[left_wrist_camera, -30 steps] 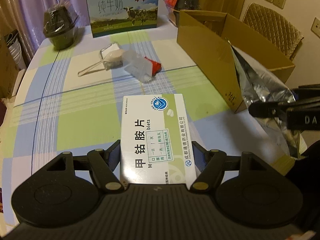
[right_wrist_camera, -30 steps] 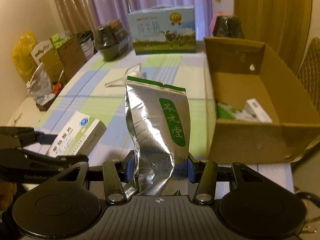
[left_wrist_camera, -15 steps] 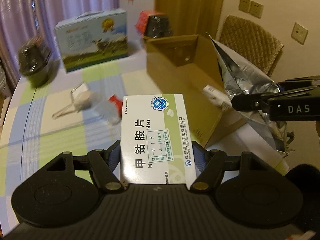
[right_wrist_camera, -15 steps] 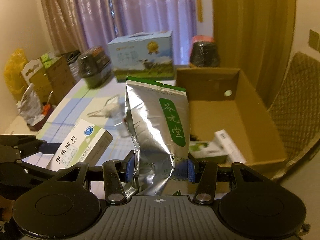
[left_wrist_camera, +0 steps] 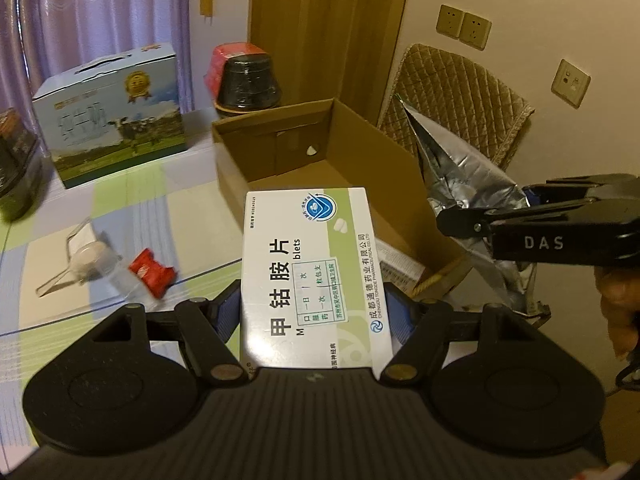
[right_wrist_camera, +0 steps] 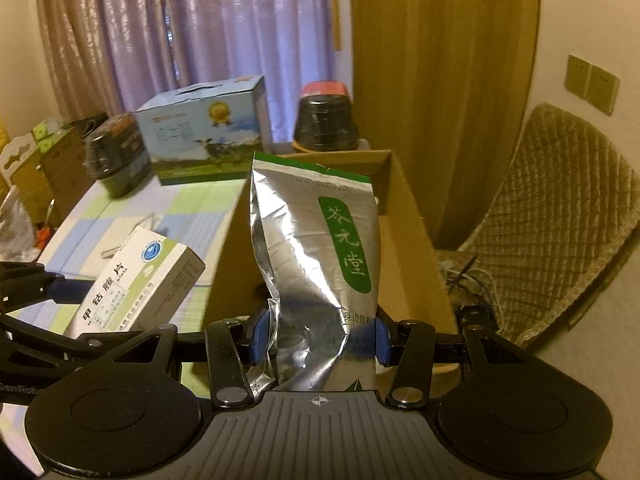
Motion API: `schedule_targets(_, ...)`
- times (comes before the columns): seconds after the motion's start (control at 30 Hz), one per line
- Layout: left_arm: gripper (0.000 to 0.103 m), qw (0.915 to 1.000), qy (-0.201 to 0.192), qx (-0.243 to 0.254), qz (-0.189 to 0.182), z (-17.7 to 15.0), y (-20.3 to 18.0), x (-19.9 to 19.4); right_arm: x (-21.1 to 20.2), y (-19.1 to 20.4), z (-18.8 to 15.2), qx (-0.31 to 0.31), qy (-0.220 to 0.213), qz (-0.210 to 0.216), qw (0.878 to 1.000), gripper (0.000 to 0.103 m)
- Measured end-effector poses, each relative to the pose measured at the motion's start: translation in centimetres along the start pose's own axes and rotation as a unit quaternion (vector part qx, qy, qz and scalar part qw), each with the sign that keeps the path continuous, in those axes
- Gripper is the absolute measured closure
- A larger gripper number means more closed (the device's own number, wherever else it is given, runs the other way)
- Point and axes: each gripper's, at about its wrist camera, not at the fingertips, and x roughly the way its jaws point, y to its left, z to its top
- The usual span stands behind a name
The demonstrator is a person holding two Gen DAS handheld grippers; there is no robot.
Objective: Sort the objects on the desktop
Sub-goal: 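Carry the medicine box and foil pouch over the cardboard box with both tools, then lower the medicine box into the cardboard box and open the left tool while the right tool releases the pouch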
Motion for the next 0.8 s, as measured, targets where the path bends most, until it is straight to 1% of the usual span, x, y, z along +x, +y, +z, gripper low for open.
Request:
schedule_targets(0.3, 0.035, 0.9999, 0.005, -0.010, 0.001, 1.9, -1.8, 2.8, 1.5, -2.2, 1.2, 0.010, -0.001, -0.004, 1.000, 0.056)
schedule_targets(0.8, 0.035, 0.9991, 0.007, -0.042, -0.003, 4.5, -1.8, 6.8, 4.9, -4.6, 3.3, 0.025, 0.001, -0.006, 1.000, 0.056)
